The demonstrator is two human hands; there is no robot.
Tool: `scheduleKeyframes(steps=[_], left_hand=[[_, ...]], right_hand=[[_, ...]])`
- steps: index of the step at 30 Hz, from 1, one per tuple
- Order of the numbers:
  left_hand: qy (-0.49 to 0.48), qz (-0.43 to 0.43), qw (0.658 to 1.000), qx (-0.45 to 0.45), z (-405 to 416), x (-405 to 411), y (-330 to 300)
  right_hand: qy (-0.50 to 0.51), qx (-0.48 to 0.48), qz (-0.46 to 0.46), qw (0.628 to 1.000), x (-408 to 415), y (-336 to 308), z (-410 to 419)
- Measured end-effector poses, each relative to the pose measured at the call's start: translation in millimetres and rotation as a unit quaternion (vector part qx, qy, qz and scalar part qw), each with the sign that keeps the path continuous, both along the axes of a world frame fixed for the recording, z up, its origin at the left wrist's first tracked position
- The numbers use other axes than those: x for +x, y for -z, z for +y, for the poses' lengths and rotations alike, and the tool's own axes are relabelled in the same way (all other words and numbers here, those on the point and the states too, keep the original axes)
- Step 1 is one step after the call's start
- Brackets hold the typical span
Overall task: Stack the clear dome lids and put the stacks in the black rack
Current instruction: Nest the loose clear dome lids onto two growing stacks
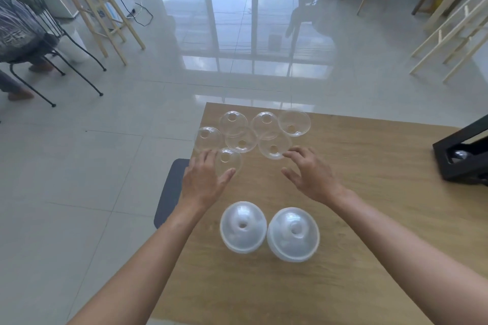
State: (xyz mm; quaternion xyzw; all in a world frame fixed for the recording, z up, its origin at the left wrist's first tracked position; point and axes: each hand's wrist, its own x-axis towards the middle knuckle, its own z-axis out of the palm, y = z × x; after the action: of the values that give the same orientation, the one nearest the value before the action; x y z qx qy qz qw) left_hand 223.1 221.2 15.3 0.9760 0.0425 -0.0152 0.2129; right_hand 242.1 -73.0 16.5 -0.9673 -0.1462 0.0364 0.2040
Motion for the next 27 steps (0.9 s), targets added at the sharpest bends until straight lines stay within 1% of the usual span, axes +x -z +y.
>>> scheduleKeyframes(steps=[4, 8, 11, 15, 17, 18, 20, 22, 24, 25, 27], left_hand=[[0.015, 0.004, 0.999, 0.033, -4.9, 17.1, 17.7], [0.019, 0.025, 0.997, 0.064, -6.8, 20.5, 28.6], [0.024, 0.032, 0.996, 0.079, -5.9, 17.0, 30.2], [0.026, 0.036, 0.997, 0.062, 1.4, 0.7, 31.3], [0.017, 0.039, 0.999, 0.019, 5.7, -8.7, 30.8], [0.009, 0.039, 0.999, -0.019, 7.5, -13.0, 29.2], [-0.01, 0.032, 0.99, -0.138, 11.8, -20.3, 21.8], [-0.026, 0.025, 0.969, -0.244, 14.9, -26.0, 8.7], [-0.031, 0.016, 0.956, -0.291, 17.0, -32.7, -9.0], [-0.026, 0.008, 0.954, -0.3, 17.9, -36.9, -18.8], [-0.002, -0.011, 0.953, -0.303, 17.9, -48.1, -38.9]], right_hand=[[-0.065, -0.09, -0.037, 0.993, 29.3, 3.3, 10.6], [-0.11, -0.152, -0.04, 0.981, 45.5, 5.4, 17.9], [-0.123, -0.158, -0.051, 0.978, 46.0, 8.3, 18.1], [-0.13, -0.123, -0.084, 0.98, 29.6, 9.1, 14.6], [-0.115, -0.082, -0.087, 0.986, 16.0, 6.0, 11.6], [-0.1, -0.055, -0.081, 0.99, 9.0, 3.6, 10.5], [-0.046, 0.024, -0.052, 0.997, -5.8, -3.1, 9.2], [0.032, 0.118, -0.009, 0.992, -19.8, -12.9, 5.9], [0.107, 0.204, 0.031, 0.973, -32.5, -27.2, 1.8], [0.139, 0.255, 0.051, 0.955, -38.3, -35.5, -0.2], [0.192, 0.376, 0.093, 0.902, -50.9, -52.3, -4.9]])
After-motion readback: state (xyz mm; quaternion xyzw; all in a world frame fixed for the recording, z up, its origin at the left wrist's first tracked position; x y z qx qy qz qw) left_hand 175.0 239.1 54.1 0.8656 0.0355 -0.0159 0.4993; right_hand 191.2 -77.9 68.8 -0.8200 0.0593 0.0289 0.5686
